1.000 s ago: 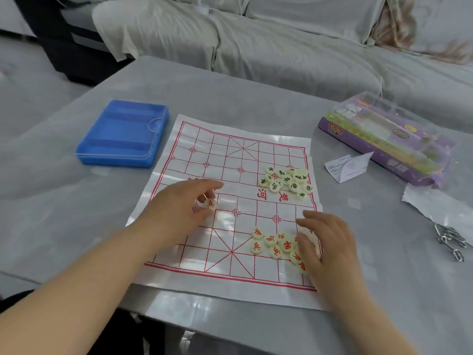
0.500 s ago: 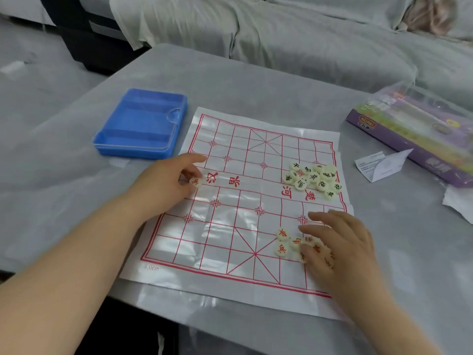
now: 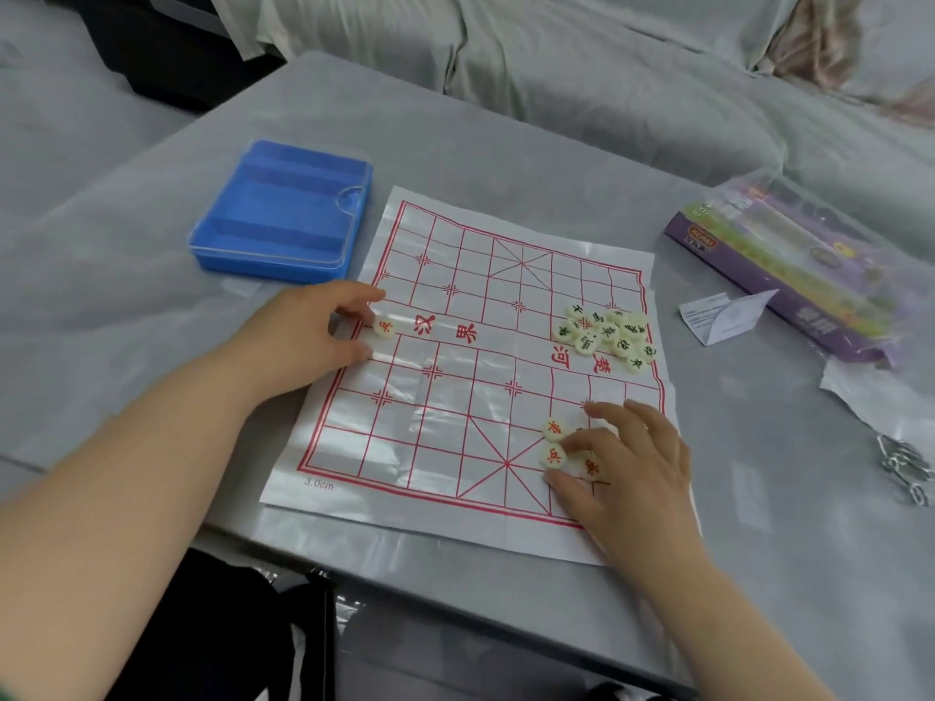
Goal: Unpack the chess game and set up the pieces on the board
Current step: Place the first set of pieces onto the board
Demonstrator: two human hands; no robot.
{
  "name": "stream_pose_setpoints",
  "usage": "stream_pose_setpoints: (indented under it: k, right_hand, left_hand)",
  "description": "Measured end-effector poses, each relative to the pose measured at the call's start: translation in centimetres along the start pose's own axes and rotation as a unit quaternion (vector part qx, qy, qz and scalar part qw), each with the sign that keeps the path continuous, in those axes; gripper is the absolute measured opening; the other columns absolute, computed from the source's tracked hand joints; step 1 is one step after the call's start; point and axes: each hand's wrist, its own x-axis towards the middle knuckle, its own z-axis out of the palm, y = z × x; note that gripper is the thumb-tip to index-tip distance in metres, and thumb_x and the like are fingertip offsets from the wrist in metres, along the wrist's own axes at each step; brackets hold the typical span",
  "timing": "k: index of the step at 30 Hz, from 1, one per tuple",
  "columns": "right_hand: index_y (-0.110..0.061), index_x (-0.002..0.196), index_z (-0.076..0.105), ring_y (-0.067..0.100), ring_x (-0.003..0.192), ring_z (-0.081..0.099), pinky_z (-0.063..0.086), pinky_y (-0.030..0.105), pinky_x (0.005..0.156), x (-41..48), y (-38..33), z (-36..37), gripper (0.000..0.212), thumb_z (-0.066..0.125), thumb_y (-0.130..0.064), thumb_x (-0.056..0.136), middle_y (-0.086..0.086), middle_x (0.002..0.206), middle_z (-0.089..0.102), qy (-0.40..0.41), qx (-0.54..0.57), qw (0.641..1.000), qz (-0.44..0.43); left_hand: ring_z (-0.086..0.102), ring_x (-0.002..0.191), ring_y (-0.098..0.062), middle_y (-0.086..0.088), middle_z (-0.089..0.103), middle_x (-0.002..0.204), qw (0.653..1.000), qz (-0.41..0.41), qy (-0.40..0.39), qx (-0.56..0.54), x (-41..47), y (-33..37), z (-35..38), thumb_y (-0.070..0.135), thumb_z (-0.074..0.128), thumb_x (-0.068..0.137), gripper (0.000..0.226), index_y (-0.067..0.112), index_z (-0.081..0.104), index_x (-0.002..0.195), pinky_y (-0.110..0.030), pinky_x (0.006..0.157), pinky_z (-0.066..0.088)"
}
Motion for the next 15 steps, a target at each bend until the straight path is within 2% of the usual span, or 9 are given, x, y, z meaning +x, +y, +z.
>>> stream_pose_setpoints:
  k: [3,6,8,11,13,15]
  right_hand:
    - [-0.027,0.074,0.069,0.025,0.107,0.046,0.047,0.051,0.079,0.2,-0.5,-0.1,0.028,0.053,-0.047,0.067,0.001,0.1,0.069,0.0,-0.015,1.0,0.002]
    - [-0.028,0.072,0.068,0.021,0.107,0.039,0.043,0.047,0.082,0.5,-0.8,-0.4,0.033,0.043,-0.049,0.069,0.0,0.099,0.069,-0.01,-0.017,1.0,-0.011]
    - [-0.026,0.072,0.068,0.024,0.108,0.047,0.044,0.05,0.082,1.4,-1.6,-0.9,0.027,0.051,-0.047,0.068,0.0,0.099,0.069,-0.016,0.007,1.0,-0.009]
    - [-0.023,0.071,0.068,0.036,0.1,0.06,0.045,0.051,0.081,3.6,-3.9,-1.1,0.019,0.064,-0.039,0.062,0.002,0.098,0.069,-0.023,0.036,0.999,-0.017]
    - [-0.019,0.079,0.07,0.035,0.11,0.054,0.039,0.048,0.092,5.4,-5.6,-0.6,0.019,0.067,-0.036,0.07,0.002,0.106,0.066,-0.029,0.056,0.998,-0.026]
    - [-0.016,0.095,0.068,0.028,0.124,0.038,0.025,0.039,0.102,7.1,-7.2,-0.1,0.023,0.066,-0.032,0.079,0.0,0.12,0.058,-0.064,0.094,0.993,-0.017]
  left_hand:
    - [0.039,0.096,-0.006,0.014,0.049,0.101,1.0,-0.005,0.005,-0.011,0.0,0.0,0.2,0.023,0.066,0.081,0.052,0.028,0.046,0.128,-0.02,0.085,0.031]
    - [0.041,0.096,-0.008,0.008,0.055,0.108,1.0,0.006,0.019,0.02,0.1,0.2,0.5,0.031,0.066,0.079,0.052,0.028,0.047,0.128,-0.025,0.086,0.034]
    - [0.045,0.103,-0.013,0.005,0.057,0.113,0.998,0.018,0.034,0.043,0.3,0.5,0.7,0.033,0.065,0.08,0.05,0.026,0.049,0.127,-0.028,0.09,0.036]
    - [0.047,0.109,-0.016,0.004,0.059,0.114,0.996,0.031,0.051,0.063,0.5,0.6,0.9,0.031,0.061,0.084,0.044,0.025,0.05,0.126,-0.029,0.094,0.035]
    - [0.047,0.109,-0.015,0.004,0.059,0.114,0.995,0.035,0.054,0.073,0.6,0.6,0.9,0.029,0.059,0.085,0.041,0.026,0.051,0.126,-0.028,0.094,0.035]
    - [0.047,0.111,-0.016,0.002,0.058,0.117,0.994,0.037,0.054,0.09,0.7,0.6,0.8,0.029,0.057,0.087,0.039,0.026,0.051,0.126,-0.028,0.096,0.035]
